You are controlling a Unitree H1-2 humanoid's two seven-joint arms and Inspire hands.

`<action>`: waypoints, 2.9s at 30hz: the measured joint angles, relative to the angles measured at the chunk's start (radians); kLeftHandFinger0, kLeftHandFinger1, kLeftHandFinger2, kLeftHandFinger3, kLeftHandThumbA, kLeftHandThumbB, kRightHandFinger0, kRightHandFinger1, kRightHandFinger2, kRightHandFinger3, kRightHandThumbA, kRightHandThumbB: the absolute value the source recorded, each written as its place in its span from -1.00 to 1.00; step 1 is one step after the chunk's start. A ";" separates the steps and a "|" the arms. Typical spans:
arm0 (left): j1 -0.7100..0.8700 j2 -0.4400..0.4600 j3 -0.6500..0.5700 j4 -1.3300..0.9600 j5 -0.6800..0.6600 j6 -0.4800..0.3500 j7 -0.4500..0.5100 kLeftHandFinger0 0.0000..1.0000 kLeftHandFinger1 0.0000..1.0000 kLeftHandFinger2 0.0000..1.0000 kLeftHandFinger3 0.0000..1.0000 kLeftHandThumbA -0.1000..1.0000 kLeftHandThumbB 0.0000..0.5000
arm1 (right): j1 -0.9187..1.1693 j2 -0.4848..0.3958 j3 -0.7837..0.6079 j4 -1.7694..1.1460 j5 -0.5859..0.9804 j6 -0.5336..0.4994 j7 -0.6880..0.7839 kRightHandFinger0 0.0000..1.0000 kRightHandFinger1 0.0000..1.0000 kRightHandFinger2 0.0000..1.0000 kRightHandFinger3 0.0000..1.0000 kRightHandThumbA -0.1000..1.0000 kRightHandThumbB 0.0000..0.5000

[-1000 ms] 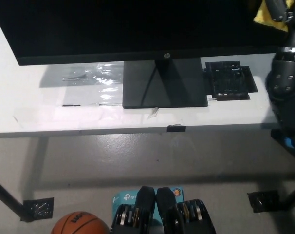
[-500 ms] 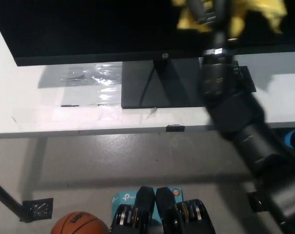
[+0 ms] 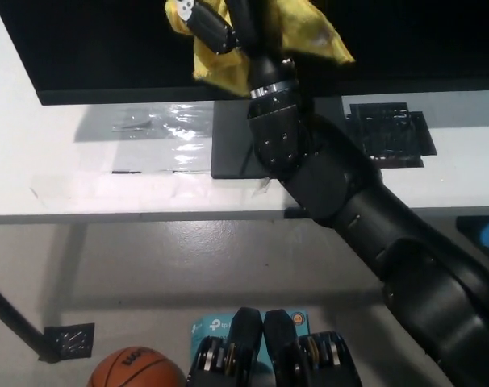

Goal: The robot uses its right hand to pick up the cloth kept in the middle of the desk and use it to wipe the monitor in the middle of the desk by swiping its screen twice

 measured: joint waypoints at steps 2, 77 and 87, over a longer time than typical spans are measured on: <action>0.000 0.000 0.000 0.000 0.000 0.000 0.000 1.00 1.00 1.00 0.76 -0.12 -0.03 | 0.000 -0.004 0.001 0.000 -0.003 0.000 0.000 -1.00 -1.00 -0.75 -0.90 -1.00 -0.13; 0.032 -0.007 0.113 0.029 -0.035 -0.019 0.005 1.00 1.00 1.00 0.77 -0.10 0.03 | 0.504 -0.414 0.194 -0.392 -0.320 0.115 0.193 1.00 1.00 1.00 1.00 1.00 0.14; 0.030 -0.007 0.114 0.027 -0.036 -0.016 0.005 1.00 1.00 1.00 0.76 -0.12 0.05 | 0.535 -0.440 0.140 -0.497 -0.426 0.326 0.378 1.00 1.00 1.00 1.00 1.00 1.00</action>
